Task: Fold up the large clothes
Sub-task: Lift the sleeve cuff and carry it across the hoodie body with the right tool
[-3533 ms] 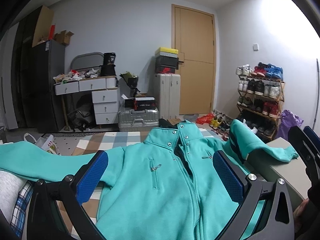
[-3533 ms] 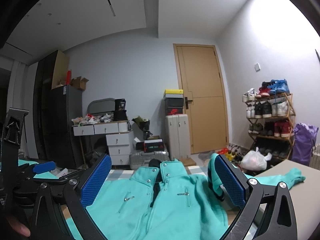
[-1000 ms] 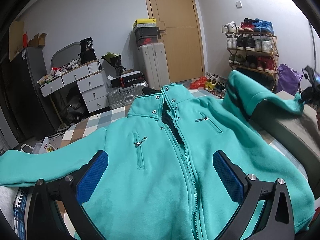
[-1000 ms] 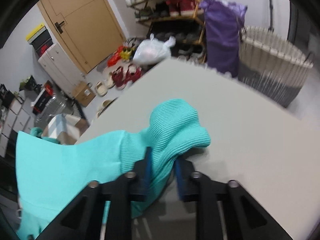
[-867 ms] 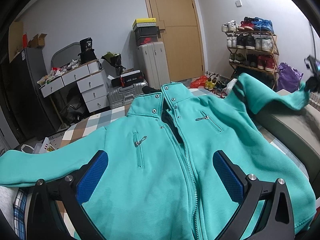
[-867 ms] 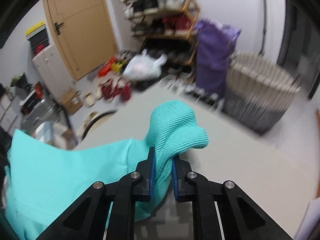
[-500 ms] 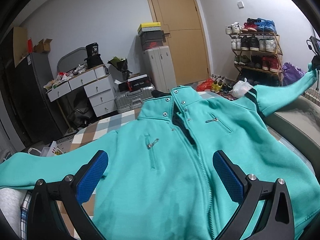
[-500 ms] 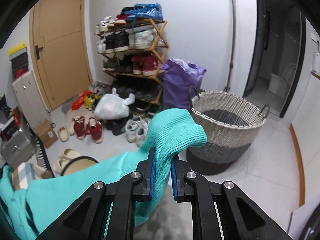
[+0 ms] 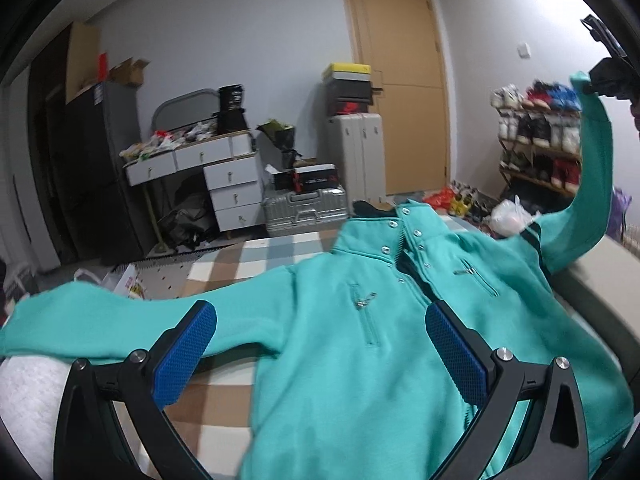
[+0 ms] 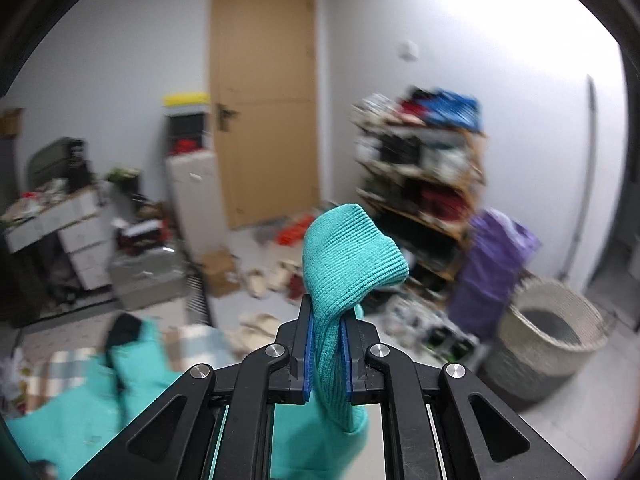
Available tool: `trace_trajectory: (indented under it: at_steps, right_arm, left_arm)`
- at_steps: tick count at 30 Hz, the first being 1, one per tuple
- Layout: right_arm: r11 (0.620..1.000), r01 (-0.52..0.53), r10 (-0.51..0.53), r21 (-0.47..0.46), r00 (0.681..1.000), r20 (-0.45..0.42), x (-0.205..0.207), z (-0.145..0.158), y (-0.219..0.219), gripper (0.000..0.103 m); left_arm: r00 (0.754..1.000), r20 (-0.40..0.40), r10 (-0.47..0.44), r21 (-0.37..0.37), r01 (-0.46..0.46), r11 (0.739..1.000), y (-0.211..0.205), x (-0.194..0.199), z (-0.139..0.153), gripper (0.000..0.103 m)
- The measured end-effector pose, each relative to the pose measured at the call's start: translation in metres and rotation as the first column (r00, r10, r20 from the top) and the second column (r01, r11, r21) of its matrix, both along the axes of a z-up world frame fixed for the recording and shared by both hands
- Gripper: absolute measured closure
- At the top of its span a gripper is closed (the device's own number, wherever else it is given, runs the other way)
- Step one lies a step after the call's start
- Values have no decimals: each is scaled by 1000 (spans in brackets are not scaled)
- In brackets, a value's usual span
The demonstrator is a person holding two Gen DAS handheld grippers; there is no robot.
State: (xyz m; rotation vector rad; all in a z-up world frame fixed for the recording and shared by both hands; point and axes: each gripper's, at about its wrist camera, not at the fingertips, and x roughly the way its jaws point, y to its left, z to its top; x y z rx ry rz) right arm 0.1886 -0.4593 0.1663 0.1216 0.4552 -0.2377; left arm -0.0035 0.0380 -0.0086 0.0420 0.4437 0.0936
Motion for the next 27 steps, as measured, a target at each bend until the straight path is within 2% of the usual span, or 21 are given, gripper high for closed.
trace_trajectory:
  at_steps: [3,5,8,11,13,16,17,19,20,21,22,23,24,25,26,27]
  right_arm:
    - [993,-119,119,3,993,20,6,18,67,93]
    - [977,-214,214,-4,977,26,10,23,120,93]
    - [932,-362,362,4,931,40,11,18,195,93]
    - [868,-494,493,44,869,38,18,-8,268,93]
    - [814,-568,570,124,821,18,30,-43,317,93]
    - [758,-624,646,190,758,-89,53,-112,385,93]
    - [748,-634,661,195,738,-135,57,-134,405,93]
    - [731,-656,680,188,681,-270,61,-197,451,93]
    - [723,-667,685,181,657,-314,61,-220,465,93]
    - [706,-688,692,169,618,-373,59,-250,483,93]
    - [697,-703,687,142,597,-413,54,-271,495,93]
    - [682,-722,688,118,578,-438,48,-285,507,93]
    - [652,-750,700,110,541,-466,41,-302,520,91]
    - [636,-766,700,89,525,-485,35,-311,529,89]
    - [628,-777,697,44,536,-475,30,-311,527,87]
    - [610,-792,710,26,532,-461,24,-310,529,79]
  left_arm:
    - [999,19,45,-53,-44,998,31,-11,4,1]
    - [995,36,90,-81,-87,993,50,-19,8,1]
    - [987,41,153,-144,-146,979,79,-27,11,1]
    - [965,41,257,-199,-244,949,108,-34,11,1]
    - [954,36,297,-223,-282,933,118,-34,9,1]
    - [943,25,333,-241,-317,917,127,-29,5,1]
    - [942,20,336,-243,-321,915,128,-26,3,1]
    - [942,14,336,-241,-323,915,128,-21,0,1]
    - [942,15,336,-240,-322,916,128,-21,0,1]
    - [942,14,334,-237,-322,917,126,-17,-1,1]
    - [944,16,331,-236,-318,918,127,-18,-1,1]
    - [945,16,326,-233,-313,921,126,-16,-1,1]
    - [946,17,323,-227,-311,923,127,-17,-2,1]
    - [948,12,319,-222,-308,925,124,-13,-3,1]
    - [950,10,313,-224,-304,926,127,-12,-3,1]
    - [951,7,308,-226,-298,927,127,-14,-3,1]
